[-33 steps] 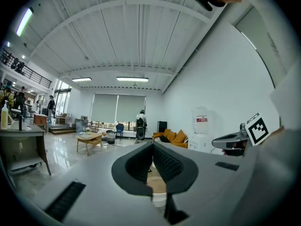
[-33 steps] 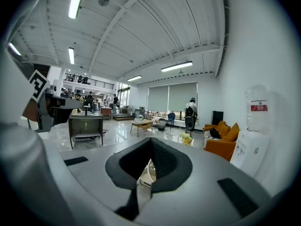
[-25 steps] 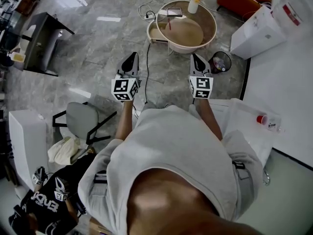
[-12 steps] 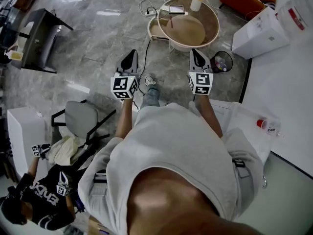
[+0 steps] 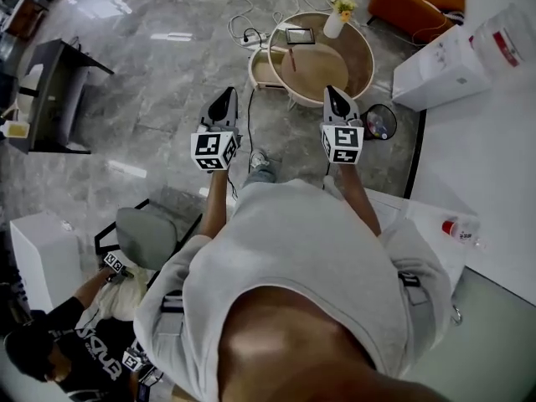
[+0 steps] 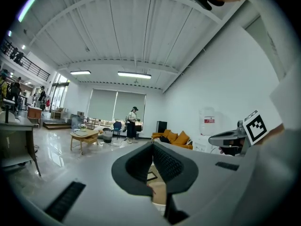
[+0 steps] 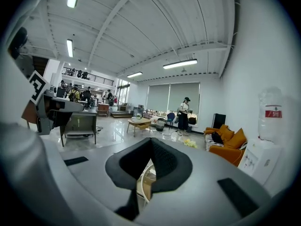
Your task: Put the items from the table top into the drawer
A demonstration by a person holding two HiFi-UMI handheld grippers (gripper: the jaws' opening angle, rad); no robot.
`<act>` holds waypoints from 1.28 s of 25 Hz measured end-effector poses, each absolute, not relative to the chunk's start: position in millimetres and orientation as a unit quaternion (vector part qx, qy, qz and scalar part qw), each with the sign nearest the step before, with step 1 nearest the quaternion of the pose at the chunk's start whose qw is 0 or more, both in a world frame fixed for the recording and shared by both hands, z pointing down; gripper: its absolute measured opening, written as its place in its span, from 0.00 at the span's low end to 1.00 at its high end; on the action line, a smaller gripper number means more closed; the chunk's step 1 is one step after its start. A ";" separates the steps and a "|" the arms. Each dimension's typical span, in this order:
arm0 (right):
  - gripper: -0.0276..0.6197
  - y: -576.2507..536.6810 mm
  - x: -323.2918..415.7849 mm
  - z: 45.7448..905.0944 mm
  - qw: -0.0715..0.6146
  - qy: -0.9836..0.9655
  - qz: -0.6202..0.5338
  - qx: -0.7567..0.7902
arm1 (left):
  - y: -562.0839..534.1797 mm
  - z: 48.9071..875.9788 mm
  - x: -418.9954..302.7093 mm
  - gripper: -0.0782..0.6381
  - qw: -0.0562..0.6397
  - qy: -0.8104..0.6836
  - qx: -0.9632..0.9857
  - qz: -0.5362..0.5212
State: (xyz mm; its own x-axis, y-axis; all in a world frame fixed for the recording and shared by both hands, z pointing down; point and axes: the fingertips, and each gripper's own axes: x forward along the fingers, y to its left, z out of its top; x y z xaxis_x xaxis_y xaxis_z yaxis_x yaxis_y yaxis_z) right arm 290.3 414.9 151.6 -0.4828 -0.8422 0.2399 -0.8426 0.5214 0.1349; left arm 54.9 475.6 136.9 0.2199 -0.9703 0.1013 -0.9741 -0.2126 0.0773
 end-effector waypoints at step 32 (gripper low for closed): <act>0.08 237.4 143.1 173.0 0.153 -0.857 0.010 0.492 | 311.1 159.4 -99.5 0.13 0.083 -0.627 0.774 0.022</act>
State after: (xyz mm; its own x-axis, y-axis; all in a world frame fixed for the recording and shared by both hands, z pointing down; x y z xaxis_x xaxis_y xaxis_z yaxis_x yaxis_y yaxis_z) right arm 143.1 237.4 173.0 -0.4692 -0.8402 0.2720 -0.8464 0.5157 0.1329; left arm -99.5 311.1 159.4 0.2127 -0.9674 0.1375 -0.9746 -0.1998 0.1013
